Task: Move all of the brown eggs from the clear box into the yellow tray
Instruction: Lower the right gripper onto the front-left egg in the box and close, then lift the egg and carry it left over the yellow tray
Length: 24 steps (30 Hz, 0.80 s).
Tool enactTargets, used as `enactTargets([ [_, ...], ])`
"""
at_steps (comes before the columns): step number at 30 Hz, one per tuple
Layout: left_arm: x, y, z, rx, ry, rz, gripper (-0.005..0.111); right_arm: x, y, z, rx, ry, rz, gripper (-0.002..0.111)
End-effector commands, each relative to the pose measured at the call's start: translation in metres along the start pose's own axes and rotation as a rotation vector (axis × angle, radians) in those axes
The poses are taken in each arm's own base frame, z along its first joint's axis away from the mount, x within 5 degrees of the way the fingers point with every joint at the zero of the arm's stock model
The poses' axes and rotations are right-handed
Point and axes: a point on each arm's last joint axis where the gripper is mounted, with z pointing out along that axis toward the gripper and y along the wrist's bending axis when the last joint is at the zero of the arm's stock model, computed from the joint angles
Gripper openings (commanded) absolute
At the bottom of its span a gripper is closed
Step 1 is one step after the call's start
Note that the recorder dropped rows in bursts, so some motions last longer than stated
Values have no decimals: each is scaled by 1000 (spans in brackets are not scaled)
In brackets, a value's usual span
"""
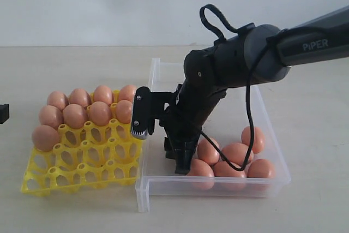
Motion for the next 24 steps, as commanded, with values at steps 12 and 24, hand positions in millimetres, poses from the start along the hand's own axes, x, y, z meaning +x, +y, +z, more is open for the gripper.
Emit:
enactTargets([
  [12, 0, 1, -1, 1, -3, -9, 4, -27, -34, -66, 355, -333, 359, 0],
  [24, 0, 1, -1, 1, -8, -1, 4, -72, -32, -90, 517, -735, 540, 0],
])
